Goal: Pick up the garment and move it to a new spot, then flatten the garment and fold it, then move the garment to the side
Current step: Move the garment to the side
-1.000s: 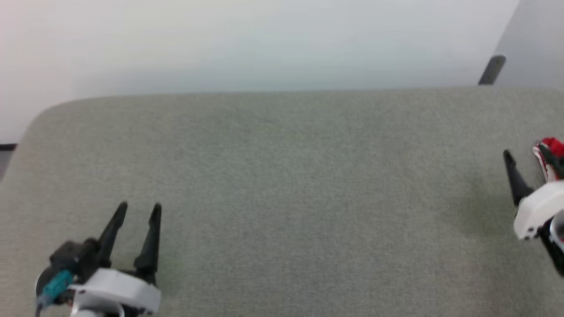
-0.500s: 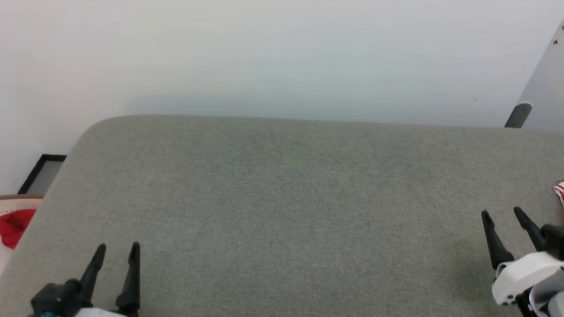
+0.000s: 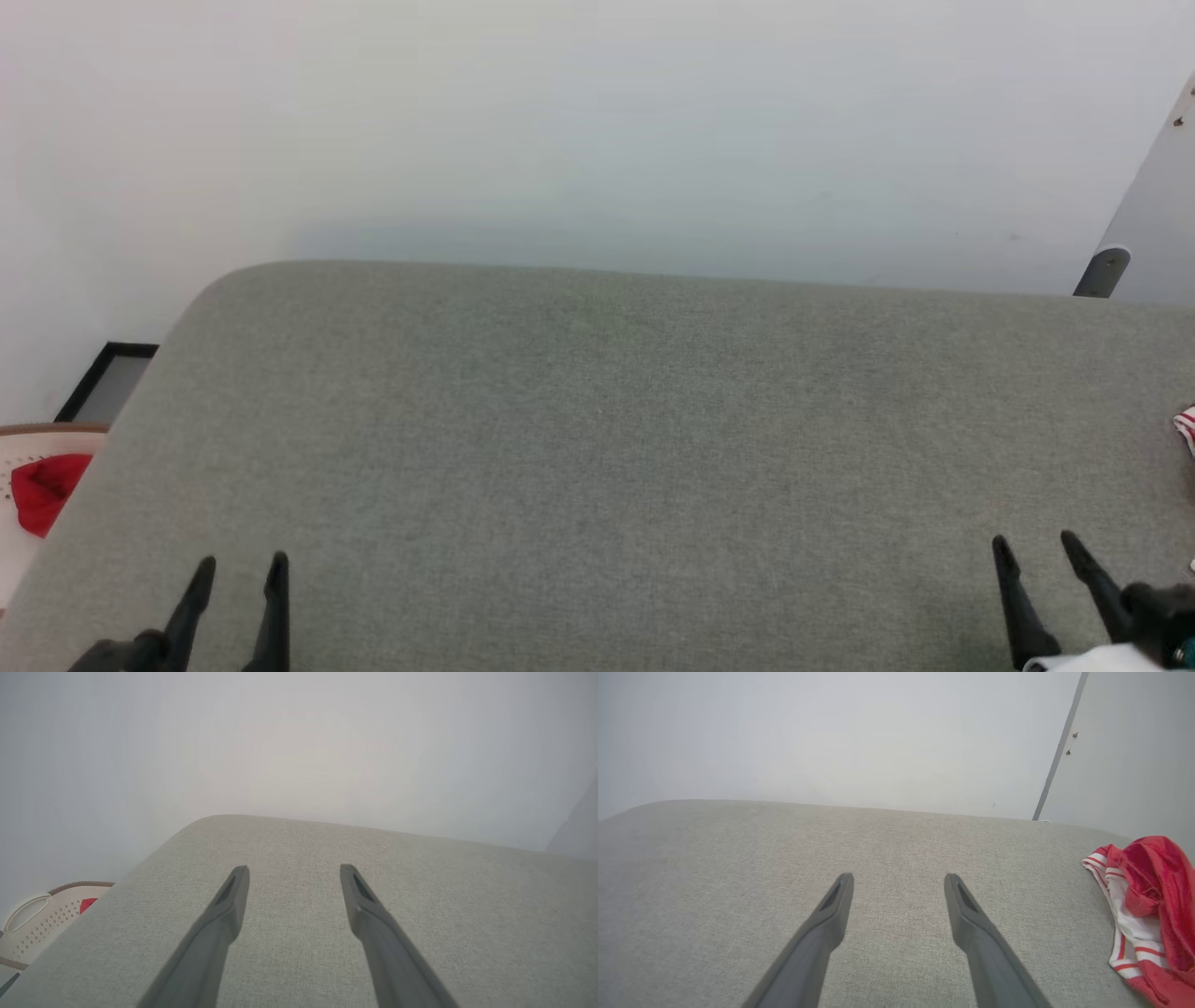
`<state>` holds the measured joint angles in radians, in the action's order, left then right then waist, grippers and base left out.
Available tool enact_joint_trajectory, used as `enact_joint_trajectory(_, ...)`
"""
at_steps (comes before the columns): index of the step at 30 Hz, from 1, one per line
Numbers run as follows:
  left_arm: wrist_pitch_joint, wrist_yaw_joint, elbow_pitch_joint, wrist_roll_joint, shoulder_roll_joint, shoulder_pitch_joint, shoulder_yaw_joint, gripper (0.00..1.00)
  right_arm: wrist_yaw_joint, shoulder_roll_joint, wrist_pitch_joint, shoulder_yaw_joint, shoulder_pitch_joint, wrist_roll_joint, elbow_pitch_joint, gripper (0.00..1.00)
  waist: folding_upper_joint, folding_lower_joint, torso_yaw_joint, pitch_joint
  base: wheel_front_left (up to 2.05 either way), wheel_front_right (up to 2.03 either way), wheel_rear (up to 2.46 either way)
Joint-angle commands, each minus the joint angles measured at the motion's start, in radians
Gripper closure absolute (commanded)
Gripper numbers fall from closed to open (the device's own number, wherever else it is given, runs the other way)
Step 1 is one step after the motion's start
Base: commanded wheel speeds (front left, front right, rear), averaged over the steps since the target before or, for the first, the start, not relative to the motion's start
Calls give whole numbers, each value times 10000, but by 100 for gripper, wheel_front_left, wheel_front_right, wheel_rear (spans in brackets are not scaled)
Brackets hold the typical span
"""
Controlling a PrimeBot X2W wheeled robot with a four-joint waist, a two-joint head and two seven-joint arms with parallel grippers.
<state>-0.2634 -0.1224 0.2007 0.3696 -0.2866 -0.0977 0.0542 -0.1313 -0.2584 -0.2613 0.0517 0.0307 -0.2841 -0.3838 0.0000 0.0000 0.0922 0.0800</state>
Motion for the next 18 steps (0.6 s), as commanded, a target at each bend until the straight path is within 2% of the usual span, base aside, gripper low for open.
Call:
enact_joint_trajectory(1, -4, -17, 11, -60, 20, -105, 16, 0, 11, 69, -43, -43, -155, 66, 71, 0, 0, 0, -18, 22, 0, 0, 0)
enact_joint_trajectory(11, -4, -94, 91, -340, 130, -323, 121, 0, 12, 749, -43, -244, -1358, 545, 1165, 0, 0, 0, -231, 115, 0, 0, 0)
enact_joint_trajectory(18, -4, -87, 169, -347, 133, -413, 71, 0, 12, 978, -43, -383, -1757, 870, 1694, 0, 0, 0, -367, 160, 0, 0, 0)
